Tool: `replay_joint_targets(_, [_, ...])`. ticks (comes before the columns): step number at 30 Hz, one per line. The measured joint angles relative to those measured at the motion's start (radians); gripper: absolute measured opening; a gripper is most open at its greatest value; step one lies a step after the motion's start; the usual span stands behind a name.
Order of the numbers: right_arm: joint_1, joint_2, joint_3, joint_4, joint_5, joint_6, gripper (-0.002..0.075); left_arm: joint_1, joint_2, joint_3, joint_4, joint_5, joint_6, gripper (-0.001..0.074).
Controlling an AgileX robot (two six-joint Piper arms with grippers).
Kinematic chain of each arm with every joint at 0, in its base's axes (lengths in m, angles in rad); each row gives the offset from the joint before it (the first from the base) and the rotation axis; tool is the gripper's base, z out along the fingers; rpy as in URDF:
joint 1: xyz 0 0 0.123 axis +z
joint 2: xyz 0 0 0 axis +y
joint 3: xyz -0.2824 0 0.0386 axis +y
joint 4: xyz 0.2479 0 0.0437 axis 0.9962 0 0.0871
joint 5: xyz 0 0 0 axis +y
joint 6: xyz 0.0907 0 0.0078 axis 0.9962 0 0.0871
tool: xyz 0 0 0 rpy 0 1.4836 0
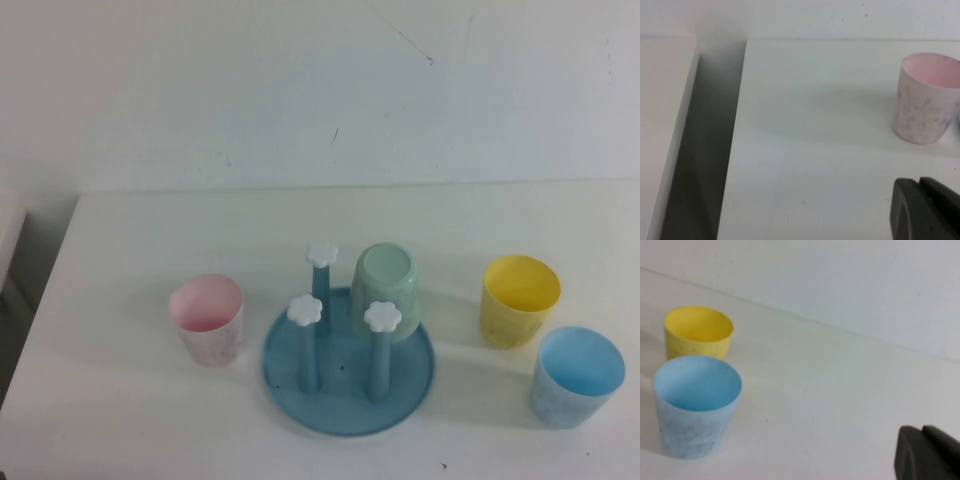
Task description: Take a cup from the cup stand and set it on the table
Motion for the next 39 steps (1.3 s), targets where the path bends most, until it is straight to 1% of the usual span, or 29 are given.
replay_joint_targets(3, [-0.080,-0.060,0.082,0.028,-0.027,0.012,-0.0001,0.000,0.000,0.000,0.000,0.000,0.000,-0.0001])
replay_joint_targets(5, [-0.116,-0.067,0.134,0.035,-0.031,0.040,-0.0001,0.000,0.000,0.000,0.000,0.000,0.000,-0.0001])
replay_joint_targets(8, [-0.140,-0.070,0.193,0.036,-0.024,0.086,-0.0001,0.000,0.000,0.000,0.000,0.000,0.000,-0.0001])
replay_joint_targets(17, [-0.148,-0.070,0.201,0.036,-0.056,0.108,-0.0001,0.000,0.000,0.000,0.000,0.000,0.000,-0.0002])
replay_joint_targets(20, [-0.148,-0.070,0.203,0.046,-0.058,0.084,-0.0001,0.000,0.000,0.000,0.000,0.000,0.000,-0.0002])
replay_joint_targets(27, [-0.148,-0.070,0.205,0.132,-0.069,-0.002,-0.0001,0.000,0.000,0.000,0.002,0.000,0.000,-0.0002])
replay_joint_targets(39, [-0.148,-0.070,0.205,0.156,-0.070,-0.016,-0.0001,0.000,0.000,0.000,0.002,0.000,0.000,-0.0002])
